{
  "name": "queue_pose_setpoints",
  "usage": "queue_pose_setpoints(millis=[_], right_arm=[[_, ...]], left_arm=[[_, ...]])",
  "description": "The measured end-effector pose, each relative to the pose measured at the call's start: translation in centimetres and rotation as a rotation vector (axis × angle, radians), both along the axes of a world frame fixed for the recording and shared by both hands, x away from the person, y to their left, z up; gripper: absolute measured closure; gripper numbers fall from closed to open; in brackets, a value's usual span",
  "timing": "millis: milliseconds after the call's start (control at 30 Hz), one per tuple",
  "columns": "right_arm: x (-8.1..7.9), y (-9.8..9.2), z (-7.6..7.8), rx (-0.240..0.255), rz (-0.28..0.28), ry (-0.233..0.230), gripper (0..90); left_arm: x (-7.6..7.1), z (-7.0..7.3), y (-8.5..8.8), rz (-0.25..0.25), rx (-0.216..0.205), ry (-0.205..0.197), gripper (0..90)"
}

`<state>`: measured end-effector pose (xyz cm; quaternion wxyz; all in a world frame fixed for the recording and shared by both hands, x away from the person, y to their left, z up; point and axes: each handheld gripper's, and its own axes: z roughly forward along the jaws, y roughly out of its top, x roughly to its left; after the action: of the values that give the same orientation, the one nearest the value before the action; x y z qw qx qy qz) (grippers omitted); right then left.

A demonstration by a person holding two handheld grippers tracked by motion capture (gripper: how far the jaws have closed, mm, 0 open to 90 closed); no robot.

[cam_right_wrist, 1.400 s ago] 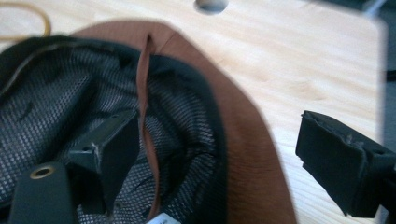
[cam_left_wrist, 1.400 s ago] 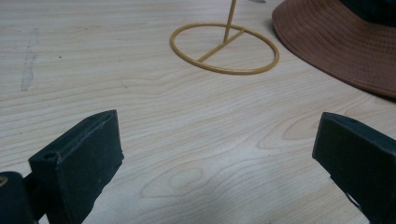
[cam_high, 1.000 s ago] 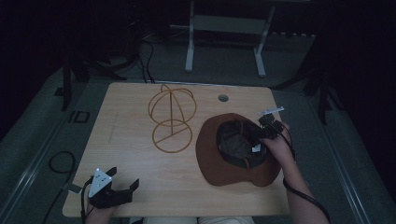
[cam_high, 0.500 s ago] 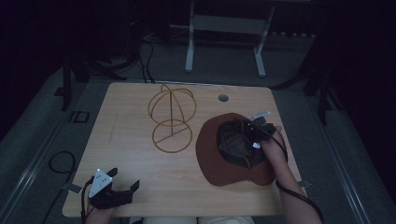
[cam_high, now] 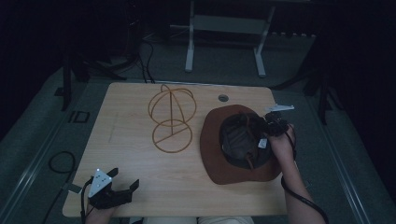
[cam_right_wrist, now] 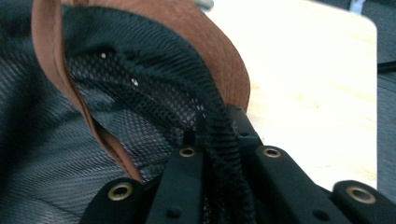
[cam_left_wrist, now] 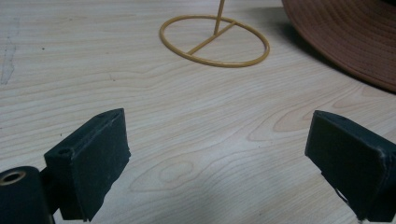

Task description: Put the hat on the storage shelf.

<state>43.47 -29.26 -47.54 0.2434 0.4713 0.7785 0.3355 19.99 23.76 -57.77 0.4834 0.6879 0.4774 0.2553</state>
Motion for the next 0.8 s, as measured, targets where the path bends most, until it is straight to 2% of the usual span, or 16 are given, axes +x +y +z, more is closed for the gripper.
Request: queue_pose_setpoints(millis=[100, 133, 233, 433, 500, 667, 700, 800], right_arm=[[-0.5, -0.8, 1.2, 0.07, -0.006, -0.025, 85.6], [-0.5, -0.8, 1.2, 0.07, -0.006, -0.025, 85.6], [-1.3, -1.6, 2.4, 0.144, -0.005, -0.054, 85.6], [-2.7, -2.4, 4.3, 0.226, -0.007, -0.098, 85.5], [-3.2, -2.6, 4.9, 0.245, -0.01, -0.117, 85.5], [-3.9, -3.0, 5.5, 0.272, -0.025, -0.131, 85.5], [-4.2, -3.0, 5.5, 0.256, -0.035, -0.139, 85.5], [-4.5, -3.1, 5.5, 0.237, -0.053, -0.147, 85.4]], left_arm=[[0.1, 0.1, -0.2, -0.003, 0.016, -0.013, 7.2], [0.1, 0.1, -0.2, -0.003, 0.016, -0.013, 7.2], [0.3, 0.1, -0.5, -0.015, 0.014, -0.001, 7.2], [0.7, 0.1, -1.5, -0.038, 0.016, 0.025, 7.2], [1.0, 0.2, -2.4, -0.07, 0.037, 0.039, 7.3], [1.5, 0.3, -3.7, -0.097, 0.042, 0.057, 7.3], [1.9, 0.4, -4.4, -0.116, 0.044, 0.062, 8.2], [2.3, 0.5, -5.2, -0.129, 0.055, 0.068, 9.5]])
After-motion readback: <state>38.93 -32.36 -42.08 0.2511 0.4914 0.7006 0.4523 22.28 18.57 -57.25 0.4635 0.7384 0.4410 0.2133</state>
